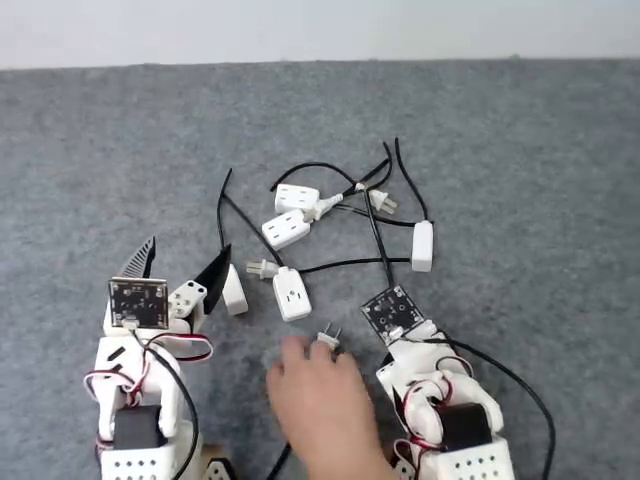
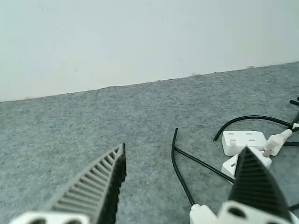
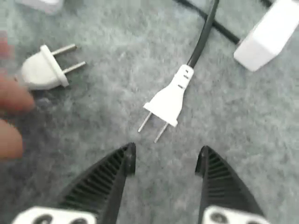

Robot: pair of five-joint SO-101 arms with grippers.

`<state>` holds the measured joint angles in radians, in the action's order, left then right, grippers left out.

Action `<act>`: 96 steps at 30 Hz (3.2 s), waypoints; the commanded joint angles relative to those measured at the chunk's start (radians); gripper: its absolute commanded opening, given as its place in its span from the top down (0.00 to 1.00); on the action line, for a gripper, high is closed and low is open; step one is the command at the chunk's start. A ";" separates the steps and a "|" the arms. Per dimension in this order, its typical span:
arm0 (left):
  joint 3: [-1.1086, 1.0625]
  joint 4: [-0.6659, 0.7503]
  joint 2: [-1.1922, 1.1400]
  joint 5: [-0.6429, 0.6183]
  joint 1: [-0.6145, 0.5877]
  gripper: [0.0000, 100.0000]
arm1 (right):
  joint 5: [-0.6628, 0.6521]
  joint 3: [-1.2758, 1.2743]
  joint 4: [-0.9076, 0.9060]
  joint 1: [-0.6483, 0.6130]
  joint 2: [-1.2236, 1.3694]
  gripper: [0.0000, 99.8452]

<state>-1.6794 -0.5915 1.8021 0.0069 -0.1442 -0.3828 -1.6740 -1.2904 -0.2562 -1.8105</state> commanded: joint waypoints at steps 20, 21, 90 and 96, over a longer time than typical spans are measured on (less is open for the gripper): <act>0.013 0.031 0.011 0.011 0.005 0.65 | 0.009 -0.011 -0.007 -0.076 0.024 0.78; 0.013 0.031 0.011 0.011 0.006 0.65 | 0.009 -0.011 -0.007 -0.076 0.024 0.78; 0.022 -0.061 0.011 0.072 0.166 0.65 | 0.014 -0.011 -0.005 -0.071 0.024 0.78; 0.022 -0.051 0.011 0.074 0.160 0.65 | 0.012 -0.011 -0.007 -0.071 0.024 0.78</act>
<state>-1.6794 -0.6498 1.8021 0.0637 0.0184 -0.3798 -1.6755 -1.2904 -0.3345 -1.8075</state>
